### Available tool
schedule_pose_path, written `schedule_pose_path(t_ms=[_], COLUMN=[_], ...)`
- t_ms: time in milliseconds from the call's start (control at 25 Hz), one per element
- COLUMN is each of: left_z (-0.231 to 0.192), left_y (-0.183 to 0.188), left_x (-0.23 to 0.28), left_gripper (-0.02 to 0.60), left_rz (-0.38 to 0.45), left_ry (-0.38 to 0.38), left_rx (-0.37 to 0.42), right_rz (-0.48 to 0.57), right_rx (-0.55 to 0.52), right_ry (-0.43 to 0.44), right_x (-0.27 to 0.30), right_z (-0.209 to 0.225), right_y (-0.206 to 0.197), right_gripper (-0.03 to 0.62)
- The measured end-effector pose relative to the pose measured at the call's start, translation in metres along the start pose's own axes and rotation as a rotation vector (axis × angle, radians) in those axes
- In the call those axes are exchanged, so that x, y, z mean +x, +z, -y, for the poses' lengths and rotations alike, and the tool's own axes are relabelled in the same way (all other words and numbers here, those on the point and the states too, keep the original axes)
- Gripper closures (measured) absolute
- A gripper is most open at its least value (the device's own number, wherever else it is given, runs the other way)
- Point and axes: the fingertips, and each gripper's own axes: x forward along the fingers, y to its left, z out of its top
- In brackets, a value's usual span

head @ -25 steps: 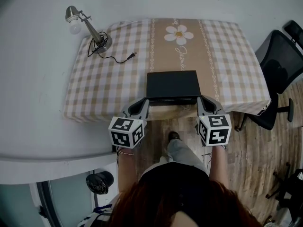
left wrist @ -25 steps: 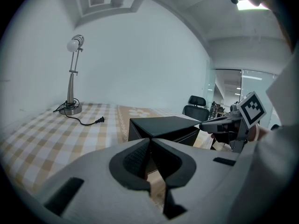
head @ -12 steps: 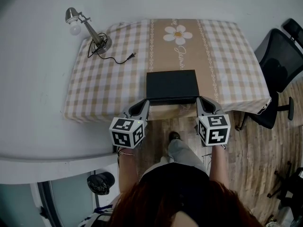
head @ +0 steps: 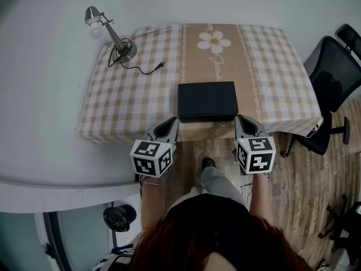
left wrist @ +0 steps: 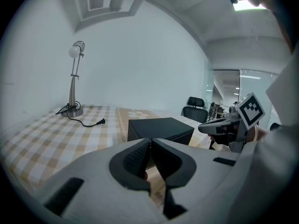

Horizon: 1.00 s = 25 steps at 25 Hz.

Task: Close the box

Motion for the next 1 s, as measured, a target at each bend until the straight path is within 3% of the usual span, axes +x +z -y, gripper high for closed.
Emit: schedule_pose_path(t_ms=[400,1000], left_z=[0.013,0.062], left_y=[0.018,0.014], left_x=[-0.03,-0.073], left_gripper=[0.552,0.554], left_rz=[0.095,0.149], left_ry=[0.004,-0.059], left_rx=[0.021,0.04], right_rz=[0.057,0.202], right_rx=[-0.01,0.011], right_ry=[0.02,0.065], right_x=[-0.021,-0.07], right_z=[-0.028,-0.061], right_y=[0.009,0.02], right_gripper=[0.577,0.577])
